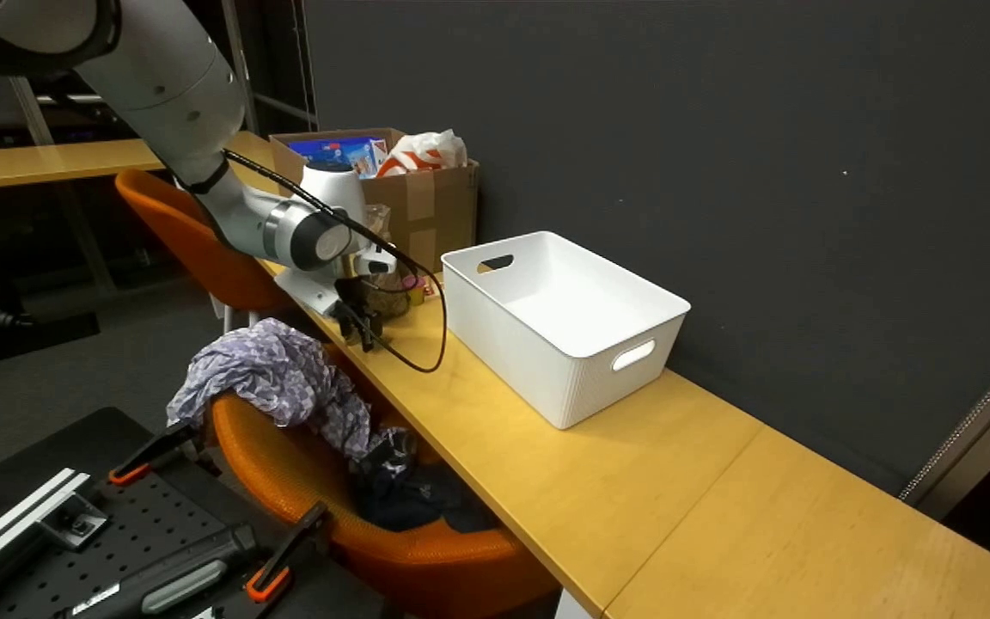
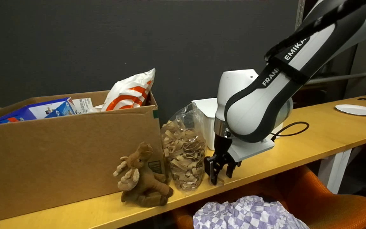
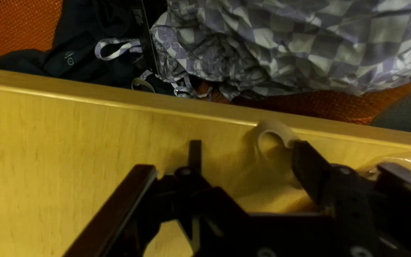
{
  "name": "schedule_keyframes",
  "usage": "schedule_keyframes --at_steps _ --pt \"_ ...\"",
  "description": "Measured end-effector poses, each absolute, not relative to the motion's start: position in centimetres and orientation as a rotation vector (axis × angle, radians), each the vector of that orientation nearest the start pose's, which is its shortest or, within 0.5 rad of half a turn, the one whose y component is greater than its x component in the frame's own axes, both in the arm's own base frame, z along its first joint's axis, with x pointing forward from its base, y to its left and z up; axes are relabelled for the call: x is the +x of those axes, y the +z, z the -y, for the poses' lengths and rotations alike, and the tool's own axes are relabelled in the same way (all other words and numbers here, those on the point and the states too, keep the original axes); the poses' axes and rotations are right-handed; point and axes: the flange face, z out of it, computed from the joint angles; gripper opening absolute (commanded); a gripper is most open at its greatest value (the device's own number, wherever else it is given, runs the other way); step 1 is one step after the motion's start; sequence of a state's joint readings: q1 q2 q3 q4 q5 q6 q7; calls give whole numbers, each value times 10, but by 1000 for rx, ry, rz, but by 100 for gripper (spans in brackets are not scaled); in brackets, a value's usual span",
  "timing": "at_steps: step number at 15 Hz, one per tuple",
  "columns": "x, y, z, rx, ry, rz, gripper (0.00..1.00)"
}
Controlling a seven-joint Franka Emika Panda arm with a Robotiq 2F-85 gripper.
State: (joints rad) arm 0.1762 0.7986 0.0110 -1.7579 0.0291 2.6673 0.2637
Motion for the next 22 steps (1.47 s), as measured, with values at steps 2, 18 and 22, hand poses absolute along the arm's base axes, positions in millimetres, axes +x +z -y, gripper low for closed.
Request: schedule_keyframes --at_steps 2,18,22 --pt "655 125 -121 -3088 -167 -164 21" --pt "648 186 -142 -3117 -256 -360 0" --pt "637 244 -139 -3142 -323 -500 0"
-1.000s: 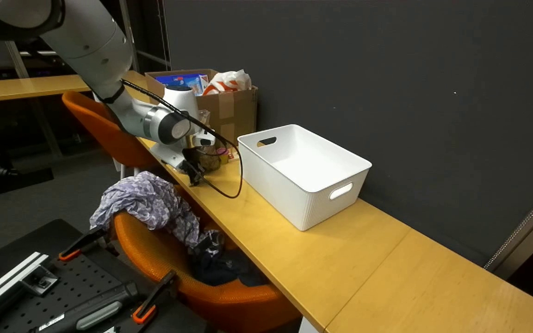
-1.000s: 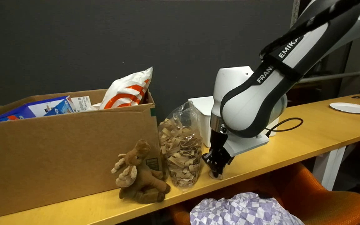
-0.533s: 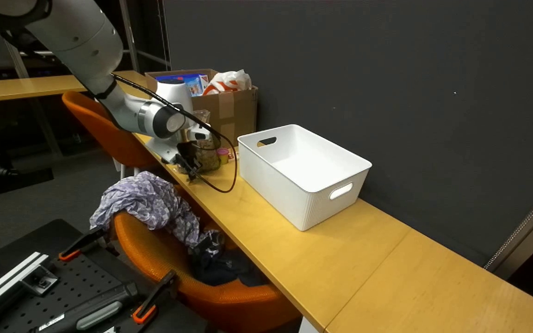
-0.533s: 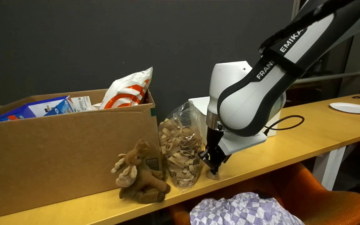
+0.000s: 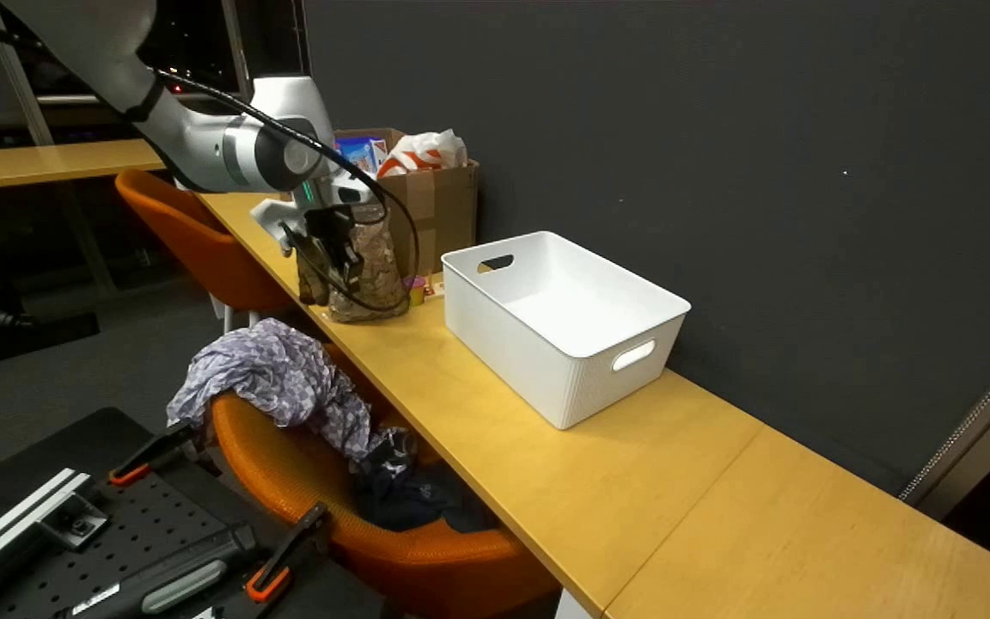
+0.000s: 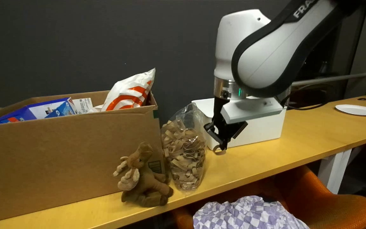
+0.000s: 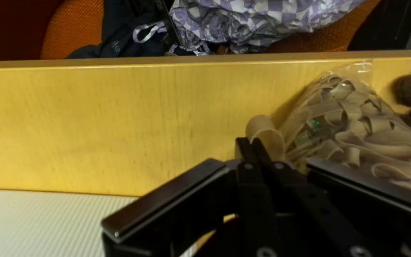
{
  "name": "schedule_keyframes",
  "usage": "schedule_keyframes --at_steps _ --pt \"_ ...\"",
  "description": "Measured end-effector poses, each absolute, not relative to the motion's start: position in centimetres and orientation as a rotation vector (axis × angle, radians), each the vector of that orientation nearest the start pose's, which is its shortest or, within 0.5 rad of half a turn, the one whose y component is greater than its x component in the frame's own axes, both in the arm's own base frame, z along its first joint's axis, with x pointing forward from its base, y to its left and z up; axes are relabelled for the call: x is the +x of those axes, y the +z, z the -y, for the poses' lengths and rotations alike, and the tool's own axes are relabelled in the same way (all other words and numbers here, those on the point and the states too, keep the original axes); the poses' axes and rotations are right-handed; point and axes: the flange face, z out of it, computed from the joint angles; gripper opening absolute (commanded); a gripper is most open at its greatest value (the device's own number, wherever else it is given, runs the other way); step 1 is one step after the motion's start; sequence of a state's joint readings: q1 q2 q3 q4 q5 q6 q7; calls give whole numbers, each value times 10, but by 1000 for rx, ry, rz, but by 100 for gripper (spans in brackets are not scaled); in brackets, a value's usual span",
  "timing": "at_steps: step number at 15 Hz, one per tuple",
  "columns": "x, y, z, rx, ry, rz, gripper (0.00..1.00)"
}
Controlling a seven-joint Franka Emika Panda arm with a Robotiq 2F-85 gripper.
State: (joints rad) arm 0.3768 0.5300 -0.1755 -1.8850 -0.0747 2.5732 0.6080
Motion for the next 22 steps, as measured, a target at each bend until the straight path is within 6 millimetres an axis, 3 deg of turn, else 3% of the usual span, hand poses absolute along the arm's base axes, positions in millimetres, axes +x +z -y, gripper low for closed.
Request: schedule_keyframes --at_steps 5,13,17,22 --pt "633 315 -135 -3136 -446 -584 0" --pt "672 375 -148 -3084 -648 -540 0" --pt "693 382 -174 -3059 -703 -483 0" --pt "707 358 -212 -3060 -684 -410 0"
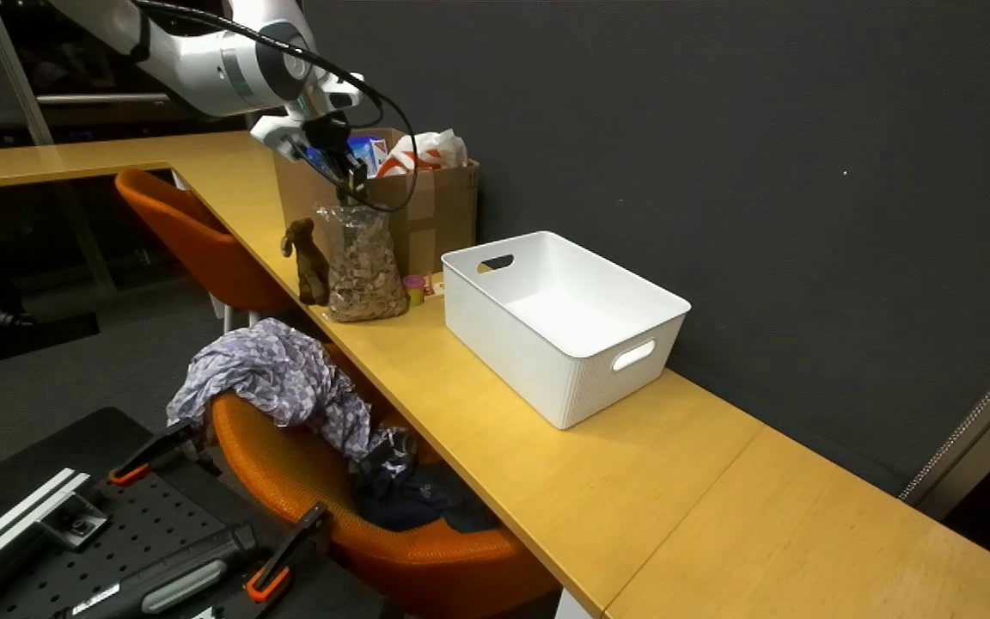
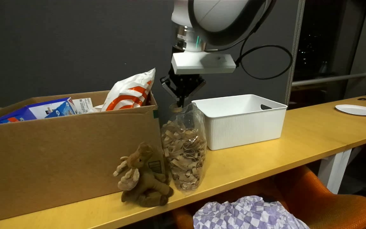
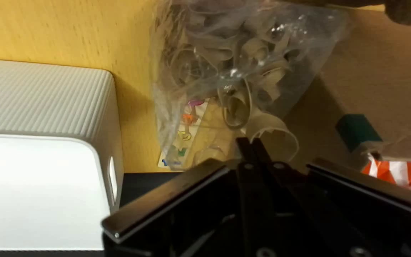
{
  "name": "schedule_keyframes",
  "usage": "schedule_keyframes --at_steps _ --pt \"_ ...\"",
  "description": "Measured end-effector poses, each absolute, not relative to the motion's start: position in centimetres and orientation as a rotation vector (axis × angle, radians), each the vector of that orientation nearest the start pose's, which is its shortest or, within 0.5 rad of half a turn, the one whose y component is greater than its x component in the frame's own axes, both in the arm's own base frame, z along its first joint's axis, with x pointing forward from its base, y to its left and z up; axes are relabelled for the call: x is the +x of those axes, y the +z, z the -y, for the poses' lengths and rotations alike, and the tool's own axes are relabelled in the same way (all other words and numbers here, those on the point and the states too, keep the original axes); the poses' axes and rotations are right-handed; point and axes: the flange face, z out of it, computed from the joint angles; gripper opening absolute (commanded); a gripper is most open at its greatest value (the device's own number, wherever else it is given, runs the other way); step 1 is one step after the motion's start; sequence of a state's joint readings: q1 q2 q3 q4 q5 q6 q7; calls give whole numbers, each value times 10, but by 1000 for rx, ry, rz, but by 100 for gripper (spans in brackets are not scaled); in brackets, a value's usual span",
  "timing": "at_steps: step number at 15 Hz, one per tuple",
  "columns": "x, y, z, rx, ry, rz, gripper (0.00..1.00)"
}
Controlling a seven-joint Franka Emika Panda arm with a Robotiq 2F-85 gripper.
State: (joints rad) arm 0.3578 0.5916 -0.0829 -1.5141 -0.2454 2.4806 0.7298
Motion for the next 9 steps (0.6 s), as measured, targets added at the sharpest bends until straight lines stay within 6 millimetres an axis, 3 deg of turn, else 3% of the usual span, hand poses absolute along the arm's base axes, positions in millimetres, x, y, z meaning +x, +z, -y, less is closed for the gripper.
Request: schedule_keyframes --at_steps 3,8,9 --pt "704 347 -225 -3084 -644 -397 0" --pt "699 350 -228 -3111 -598 -445 0" --pt "699 351 -226 -3116 -590 -462 7"
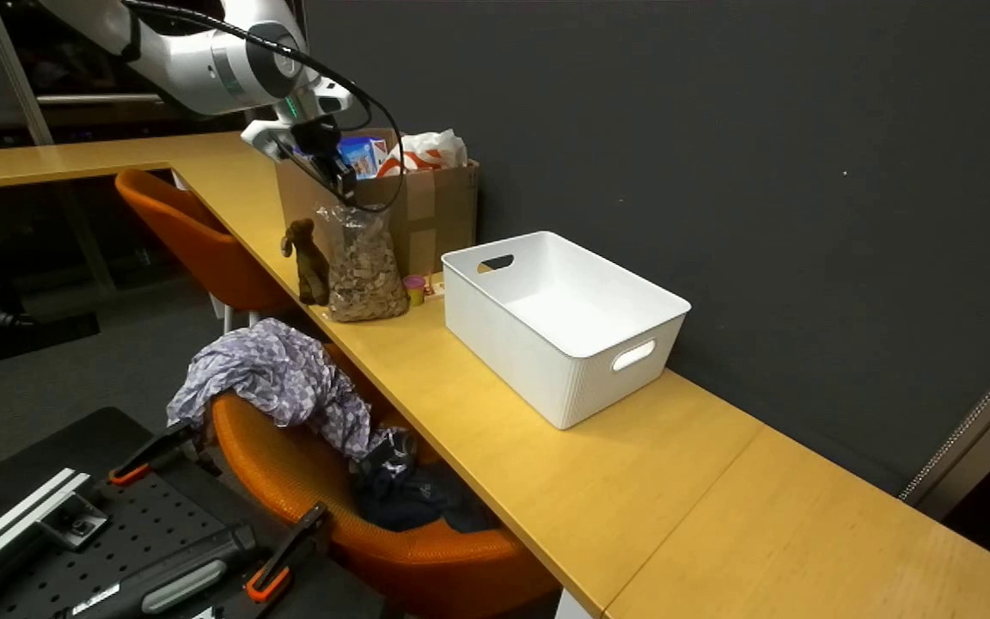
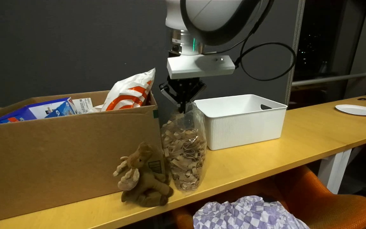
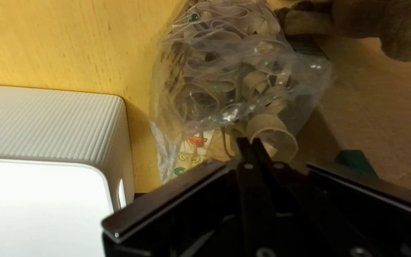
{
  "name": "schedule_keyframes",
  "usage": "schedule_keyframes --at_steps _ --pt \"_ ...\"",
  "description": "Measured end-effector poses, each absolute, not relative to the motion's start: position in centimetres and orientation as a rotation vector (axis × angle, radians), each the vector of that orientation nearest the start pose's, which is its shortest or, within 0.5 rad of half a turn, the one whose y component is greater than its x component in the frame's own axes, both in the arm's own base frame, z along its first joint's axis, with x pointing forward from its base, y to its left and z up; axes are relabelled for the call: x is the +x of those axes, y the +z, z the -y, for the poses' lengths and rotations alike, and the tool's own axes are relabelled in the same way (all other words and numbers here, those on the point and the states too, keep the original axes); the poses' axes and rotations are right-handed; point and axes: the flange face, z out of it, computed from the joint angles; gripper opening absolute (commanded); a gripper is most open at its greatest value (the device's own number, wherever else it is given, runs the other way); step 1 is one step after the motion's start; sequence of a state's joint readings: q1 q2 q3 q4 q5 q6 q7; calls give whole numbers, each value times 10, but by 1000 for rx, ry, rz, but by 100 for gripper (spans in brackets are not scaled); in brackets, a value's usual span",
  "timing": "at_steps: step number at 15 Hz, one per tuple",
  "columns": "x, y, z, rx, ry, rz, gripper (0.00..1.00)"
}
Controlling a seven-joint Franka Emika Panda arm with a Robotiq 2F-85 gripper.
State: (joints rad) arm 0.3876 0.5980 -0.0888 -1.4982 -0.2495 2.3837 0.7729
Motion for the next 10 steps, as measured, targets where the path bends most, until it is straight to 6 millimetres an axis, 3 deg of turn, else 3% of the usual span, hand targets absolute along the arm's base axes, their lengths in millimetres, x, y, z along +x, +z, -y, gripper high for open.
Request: schedule_keyframes --at_steps 1,7,10 --pt "699 351 -223 -3121 -583 -479 27" --pt "704 352 -205 -3120 -588 -553 70" --pt "704 362 -201 -3108 -612 -584 92"
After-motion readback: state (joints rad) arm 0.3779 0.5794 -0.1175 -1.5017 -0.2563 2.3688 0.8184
